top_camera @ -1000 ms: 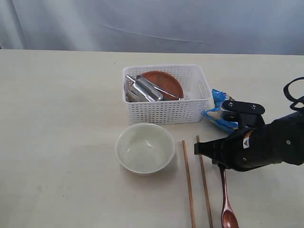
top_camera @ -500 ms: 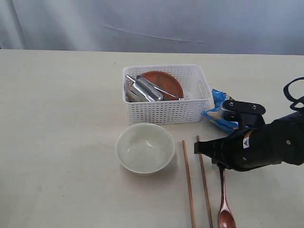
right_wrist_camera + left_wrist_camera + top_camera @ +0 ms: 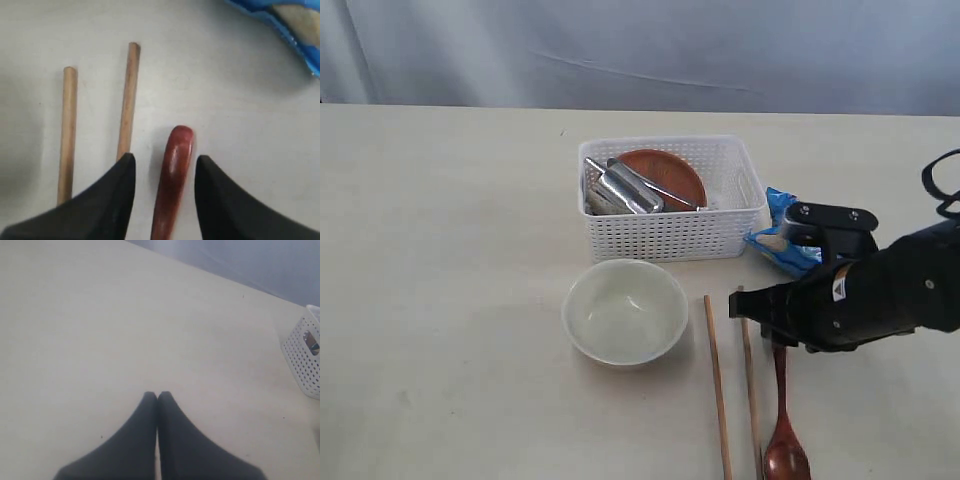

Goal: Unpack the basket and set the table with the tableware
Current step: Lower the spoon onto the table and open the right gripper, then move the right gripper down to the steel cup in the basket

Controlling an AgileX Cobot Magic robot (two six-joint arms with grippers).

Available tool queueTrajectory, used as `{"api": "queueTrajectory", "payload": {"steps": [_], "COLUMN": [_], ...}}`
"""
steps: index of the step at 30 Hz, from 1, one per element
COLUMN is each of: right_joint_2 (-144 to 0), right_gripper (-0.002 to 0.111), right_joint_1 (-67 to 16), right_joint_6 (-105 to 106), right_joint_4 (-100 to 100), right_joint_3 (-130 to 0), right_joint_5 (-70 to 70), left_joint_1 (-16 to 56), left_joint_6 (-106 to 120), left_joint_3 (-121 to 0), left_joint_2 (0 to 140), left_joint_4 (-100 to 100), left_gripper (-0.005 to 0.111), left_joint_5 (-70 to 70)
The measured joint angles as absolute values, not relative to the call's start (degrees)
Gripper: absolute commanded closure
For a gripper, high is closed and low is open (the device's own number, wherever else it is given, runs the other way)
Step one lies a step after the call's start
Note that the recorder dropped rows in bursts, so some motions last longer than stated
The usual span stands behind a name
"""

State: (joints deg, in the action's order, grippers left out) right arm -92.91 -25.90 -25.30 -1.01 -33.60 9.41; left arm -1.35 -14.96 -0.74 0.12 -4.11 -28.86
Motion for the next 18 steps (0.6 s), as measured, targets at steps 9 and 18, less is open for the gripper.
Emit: {"api": "queueTrajectory", "payload": {"steps": [9, 18], "right_joint_2": [-82.74, -91.91], "right_gripper": [0.070, 0.056], "right_joint_1": [-25.90, -25.90], "right_joint_6": [-15.38, -3.41], "right_joint_4": [-1.01, -1.01], "right_joint_3": [-48.01, -70.42], "right_joint_5": [20.29, 30.86], "left_joint_1": [-1.35, -1.35], "left_joint_6": [-14.96, -14.96], "left_joint_3": [-0.74, -0.74], "left_joint_2": [0.12, 0.12], "left_joint_4": [-4.11, -4.11], "left_gripper": [0.107, 0.107], "left_joint_5": [-28.86, -28.86]}}
